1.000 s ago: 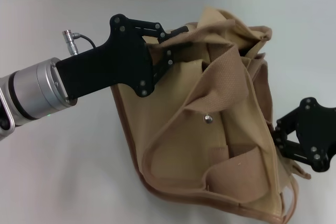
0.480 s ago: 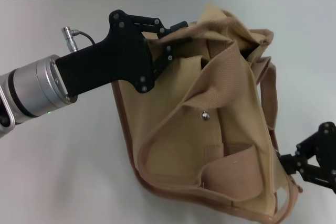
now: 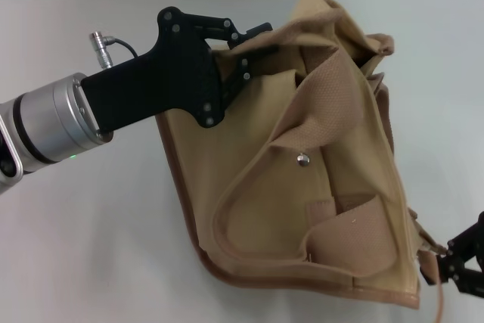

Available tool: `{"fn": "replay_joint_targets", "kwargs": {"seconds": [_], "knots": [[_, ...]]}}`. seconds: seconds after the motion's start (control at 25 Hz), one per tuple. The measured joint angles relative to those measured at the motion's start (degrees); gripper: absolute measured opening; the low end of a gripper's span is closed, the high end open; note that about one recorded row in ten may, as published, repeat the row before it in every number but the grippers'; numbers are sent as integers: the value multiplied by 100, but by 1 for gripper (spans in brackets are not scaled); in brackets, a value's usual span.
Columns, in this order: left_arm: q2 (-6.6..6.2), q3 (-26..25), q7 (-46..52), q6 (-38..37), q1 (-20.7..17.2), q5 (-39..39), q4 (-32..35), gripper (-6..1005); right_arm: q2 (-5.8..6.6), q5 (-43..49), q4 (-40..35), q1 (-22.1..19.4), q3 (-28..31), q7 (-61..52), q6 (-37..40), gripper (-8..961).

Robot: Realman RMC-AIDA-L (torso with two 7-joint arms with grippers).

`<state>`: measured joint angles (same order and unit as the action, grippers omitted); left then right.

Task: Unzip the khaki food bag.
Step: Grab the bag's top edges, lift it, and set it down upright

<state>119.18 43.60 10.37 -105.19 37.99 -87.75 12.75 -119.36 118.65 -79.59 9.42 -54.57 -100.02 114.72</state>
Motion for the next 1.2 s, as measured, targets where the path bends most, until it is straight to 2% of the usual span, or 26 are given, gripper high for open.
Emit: {"fn": "replay_joint_targets", "kwargs": {"seconds": [0.12, 0.16, 0.2, 0.24, 0.28, 0.32, 0.36, 0.4, 0.44, 0.6, 0.72, 0.88, 0.96, 1.0, 1.2], "knots": [[0, 7, 0, 0, 14, 7, -3, 56, 10, -107, 155, 84, 250, 0, 54, 71], [0, 10, 0, 0, 16, 7, -4, 56, 15, -175, 244, 148, 444, 3, 114, 74], [-1, 13, 0, 0, 17, 8, -6, 56, 20, -344, 439, 284, 965, 42, 244, 76], [-1, 13, 0, 0, 17, 8, -6, 56, 20, -344, 439, 284, 965, 42, 244, 78], [-1, 12, 0, 0, 17, 8, -6, 56, 58, -643, 685, 400, 1511, 129, 401, 80], [-1, 8, 0, 0, 17, 8, -7, 56, 58, -643, 685, 400, 1511, 129, 401, 83], [0, 3, 0, 0, 17, 8, -8, 56, 102, -821, 855, 448, 1782, 237, 515, 85], [0, -1, 0, 0, 14, 9, -9, 56, 212, -1109, 1156, 487, 2232, 600, 740, 87], [0, -1, 0, 0, 14, 9, -9, 56, 212, -1109, 1156, 487, 2232, 600, 740, 127], [0, -7, 0, -6, -12, 18, -10, 56, 371, -1116, 1517, 365, 2621, 1566, 788, 288], [0, -10, 0, -6, -23, 59, -10, 56, 374, -1098, 1583, 293, 2724, 1817, 734, 356], [0, -10, 0, -4, -35, 75, -10, 56, 372, -1104, 1704, 249, 3187, 1805, 802, 447], [-1, -10, 0, -4, -38, 75, -9, 56, 424, -1109, 1789, 249, 3341, 1774, 915, 492], [0, -10, 0, -3, -38, 75, -9, 56, 467, -1010, 1798, 225, 3357, 1795, 934, 536], [-1, -8, 0, -5, -34, 101, -9, 56, 527, -393, 1830, 196, 3376, 2327, 865, 736]]}}
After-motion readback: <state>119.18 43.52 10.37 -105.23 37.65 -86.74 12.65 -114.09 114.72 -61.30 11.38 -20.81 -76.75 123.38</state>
